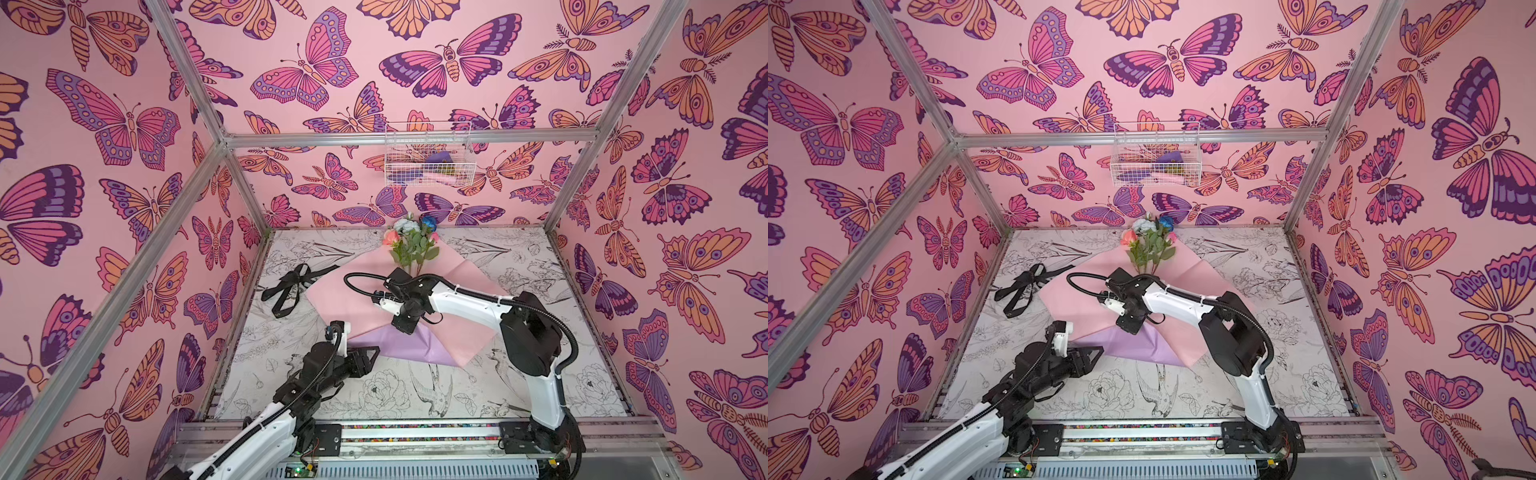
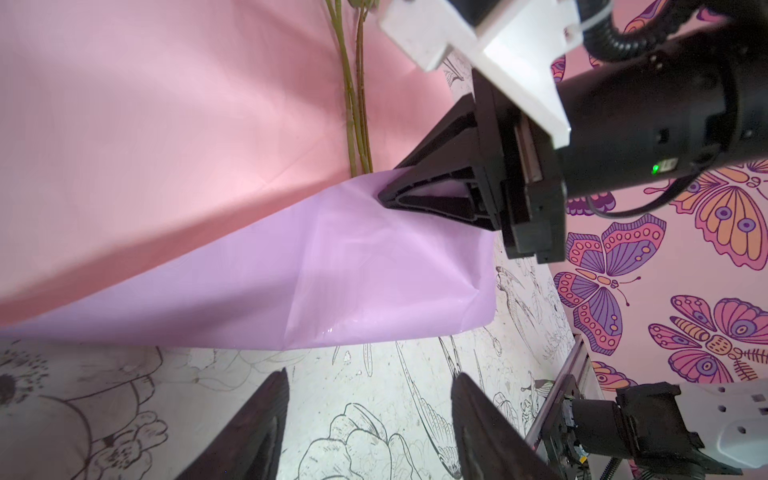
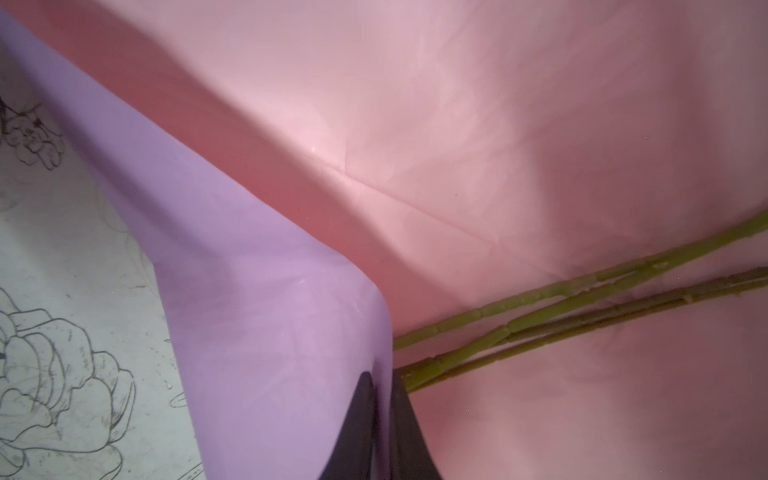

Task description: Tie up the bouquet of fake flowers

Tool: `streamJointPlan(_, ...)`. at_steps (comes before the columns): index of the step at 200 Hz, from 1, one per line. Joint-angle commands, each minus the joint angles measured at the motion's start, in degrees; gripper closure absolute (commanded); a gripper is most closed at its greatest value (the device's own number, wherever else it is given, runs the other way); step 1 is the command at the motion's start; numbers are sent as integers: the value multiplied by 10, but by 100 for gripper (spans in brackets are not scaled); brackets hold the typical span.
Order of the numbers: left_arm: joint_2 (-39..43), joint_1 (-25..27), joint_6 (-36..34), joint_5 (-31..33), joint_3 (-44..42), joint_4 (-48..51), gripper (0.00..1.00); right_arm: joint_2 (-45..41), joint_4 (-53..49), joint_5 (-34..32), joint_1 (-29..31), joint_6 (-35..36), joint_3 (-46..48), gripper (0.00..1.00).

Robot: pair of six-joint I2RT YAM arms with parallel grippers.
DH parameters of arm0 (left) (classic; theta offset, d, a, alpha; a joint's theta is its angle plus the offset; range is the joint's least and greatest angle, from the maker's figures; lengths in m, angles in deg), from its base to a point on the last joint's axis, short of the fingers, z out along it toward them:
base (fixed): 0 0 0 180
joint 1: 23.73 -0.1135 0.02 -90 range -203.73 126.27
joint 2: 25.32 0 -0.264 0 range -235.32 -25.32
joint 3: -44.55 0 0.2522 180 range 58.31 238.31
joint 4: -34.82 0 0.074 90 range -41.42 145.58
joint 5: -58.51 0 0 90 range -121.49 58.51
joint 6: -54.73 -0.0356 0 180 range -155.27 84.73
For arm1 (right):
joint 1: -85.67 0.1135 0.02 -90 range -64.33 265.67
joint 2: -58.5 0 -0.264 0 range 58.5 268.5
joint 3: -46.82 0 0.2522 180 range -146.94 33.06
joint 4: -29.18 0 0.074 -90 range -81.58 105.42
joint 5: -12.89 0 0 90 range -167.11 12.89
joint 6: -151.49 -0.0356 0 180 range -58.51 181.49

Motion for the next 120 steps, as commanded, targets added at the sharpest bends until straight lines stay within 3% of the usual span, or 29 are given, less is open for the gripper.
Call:
streamJointPlan(1,-43,8,-14,-23,1,-59,35,23,-9,49,-5,40,-27,89)
streamJointPlan(64,-207,18,-18,-66,34,-186,38,62,-29,90,-24,60,-71,93)
streamJointPlan(120,-275,18,-11,-27,63,-212,40,70,-15,97,-39,46,-75,90)
